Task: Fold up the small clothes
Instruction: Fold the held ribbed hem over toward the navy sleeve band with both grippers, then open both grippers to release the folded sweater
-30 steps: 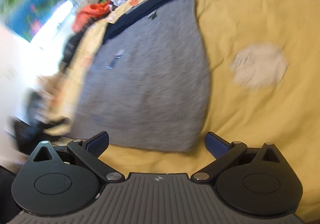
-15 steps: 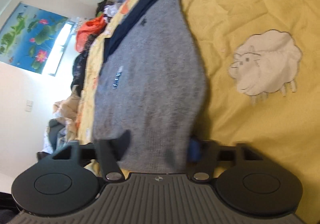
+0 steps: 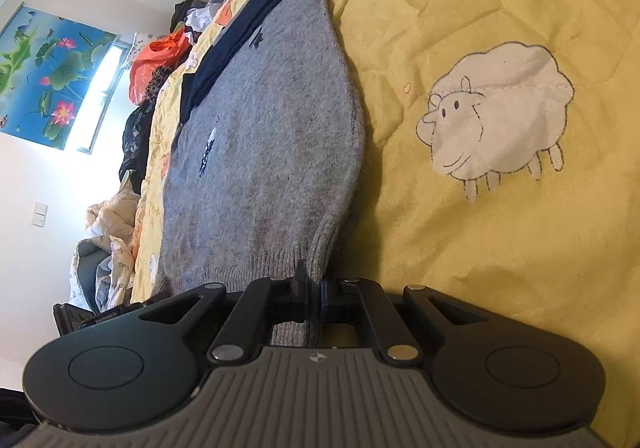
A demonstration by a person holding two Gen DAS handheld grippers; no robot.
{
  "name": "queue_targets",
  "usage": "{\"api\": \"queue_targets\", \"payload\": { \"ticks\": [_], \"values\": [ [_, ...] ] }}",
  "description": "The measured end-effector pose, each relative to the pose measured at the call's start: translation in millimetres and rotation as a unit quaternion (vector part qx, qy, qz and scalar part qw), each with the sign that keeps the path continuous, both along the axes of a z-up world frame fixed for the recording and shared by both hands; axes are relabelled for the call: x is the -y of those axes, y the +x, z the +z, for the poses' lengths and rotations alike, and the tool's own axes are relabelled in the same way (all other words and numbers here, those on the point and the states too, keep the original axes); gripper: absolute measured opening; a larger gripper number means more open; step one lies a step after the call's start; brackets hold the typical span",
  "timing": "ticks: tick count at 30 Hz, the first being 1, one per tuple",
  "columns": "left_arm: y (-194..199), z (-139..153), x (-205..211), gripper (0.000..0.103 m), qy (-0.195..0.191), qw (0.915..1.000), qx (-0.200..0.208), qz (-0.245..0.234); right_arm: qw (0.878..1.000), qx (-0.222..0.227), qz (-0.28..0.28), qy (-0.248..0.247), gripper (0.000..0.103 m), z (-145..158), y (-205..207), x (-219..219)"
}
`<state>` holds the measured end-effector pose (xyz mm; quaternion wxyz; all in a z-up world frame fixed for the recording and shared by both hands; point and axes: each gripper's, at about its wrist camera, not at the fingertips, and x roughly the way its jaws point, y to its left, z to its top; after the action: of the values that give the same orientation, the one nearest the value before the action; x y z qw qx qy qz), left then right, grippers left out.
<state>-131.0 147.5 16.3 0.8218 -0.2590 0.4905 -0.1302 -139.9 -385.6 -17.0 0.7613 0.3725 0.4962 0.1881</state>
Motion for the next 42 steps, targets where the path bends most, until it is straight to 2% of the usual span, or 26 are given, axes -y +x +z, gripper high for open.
{"api": "queue_targets", "payload": {
  "ticks": [2, 4, 7, 12, 16, 22, 27, 32, 36, 40, 42],
  "values": [
    [-7, 14, 3, 0.008, 0.013, 0.9993, 0.027, -0.022, 1.000, 0.024, 0.004, 0.005, 0.013, 13, -2, -1],
    [-9, 18, 2, 0.007, 0.058, 0.9973, 0.030, -0.034, 0.999, 0.050, 0.002, -0.017, 0.013, 25, -4, 3],
    [-8, 11, -10, 0.007, 0.059, 0.9980, 0.010, -0.022, 0.999, 0.012, -0.021, -0.026, 0.013, 8, -4, 20],
    [-1, 45, -7, 0.008, 0.027, 0.9961, 0.078, -0.029, 0.998, 0.049, -0.002, 0.027, 0.013, 24, -1, 12],
    [25, 80, -10, 0.008, 0.006, 0.9894, 0.144, -0.019, 0.994, 0.094, -0.005, 0.049, 0.013, 50, 24, 12],
    [107, 106, -14, 0.008, -0.029, 0.9799, 0.198, 0.006, 0.978, 0.185, -0.041, 0.090, 0.013, 90, 100, 26],
    [190, 106, -7, 0.008, -0.016, 0.9780, 0.207, 0.019, 0.970, 0.213, -0.059, 0.101, 0.013, 101, 183, 33],
    [271, 102, -3, 0.008, -0.009, 0.9784, 0.205, 0.026, 0.968, 0.212, -0.074, 0.109, 0.013, 94, 268, 36],
    [331, 96, 5, 0.008, 0.011, 0.9775, 0.209, 0.027, 0.968, 0.202, -0.088, 0.117, 0.013, 78, 330, 40],
    [386, 83, 17, 0.008, 0.037, 0.9765, 0.210, 0.032, 0.974, 0.180, -0.096, 0.101, 0.013, 55, 391, 39],
    [412, 68, 22, 0.008, 0.043, 0.9791, 0.196, 0.035, 0.977, 0.163, -0.102, 0.088, 0.013, 40, 418, 38]
  ]
}}
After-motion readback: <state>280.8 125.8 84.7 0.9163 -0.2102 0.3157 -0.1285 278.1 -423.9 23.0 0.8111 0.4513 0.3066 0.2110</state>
